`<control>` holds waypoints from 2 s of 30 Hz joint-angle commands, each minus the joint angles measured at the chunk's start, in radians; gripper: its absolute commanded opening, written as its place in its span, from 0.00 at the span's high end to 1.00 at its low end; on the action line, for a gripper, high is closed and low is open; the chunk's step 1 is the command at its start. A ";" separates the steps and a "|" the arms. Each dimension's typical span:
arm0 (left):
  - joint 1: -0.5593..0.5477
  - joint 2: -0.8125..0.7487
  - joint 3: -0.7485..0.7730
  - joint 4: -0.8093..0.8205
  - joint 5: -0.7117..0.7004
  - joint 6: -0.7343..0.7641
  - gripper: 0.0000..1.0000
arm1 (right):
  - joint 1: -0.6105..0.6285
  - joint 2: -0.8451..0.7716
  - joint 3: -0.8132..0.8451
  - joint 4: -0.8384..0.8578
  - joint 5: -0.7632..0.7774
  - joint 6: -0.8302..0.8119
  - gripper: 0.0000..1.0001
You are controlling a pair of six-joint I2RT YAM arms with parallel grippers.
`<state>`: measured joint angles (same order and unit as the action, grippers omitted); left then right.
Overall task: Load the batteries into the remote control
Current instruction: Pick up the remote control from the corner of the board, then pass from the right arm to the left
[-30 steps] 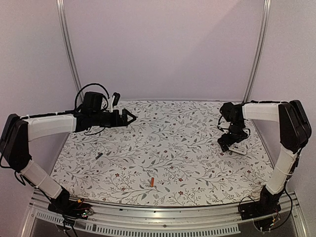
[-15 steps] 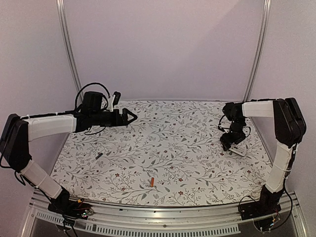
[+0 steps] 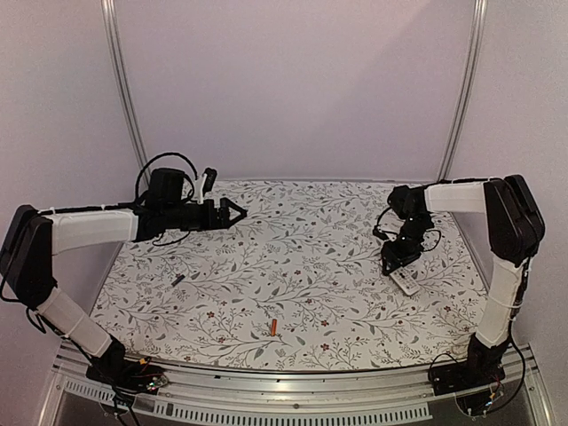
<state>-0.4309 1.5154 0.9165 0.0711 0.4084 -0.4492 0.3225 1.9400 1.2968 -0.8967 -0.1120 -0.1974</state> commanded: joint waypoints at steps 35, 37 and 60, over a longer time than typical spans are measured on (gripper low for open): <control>-0.416 0.105 0.086 0.584 0.232 -0.083 0.04 | 0.299 -0.322 0.099 1.096 -0.876 0.684 0.69; -0.421 0.111 0.087 0.614 0.235 -0.100 0.06 | 0.307 -0.320 0.097 1.134 -0.884 0.705 0.70; -0.424 0.114 0.092 0.669 0.120 -0.124 0.65 | 0.326 -0.318 0.030 1.305 -0.879 0.828 0.44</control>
<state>-0.8497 1.6413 0.9985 0.7807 0.6147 -0.6285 0.6403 1.6356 1.3487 0.3973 -0.9966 0.5915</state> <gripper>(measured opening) 0.496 0.500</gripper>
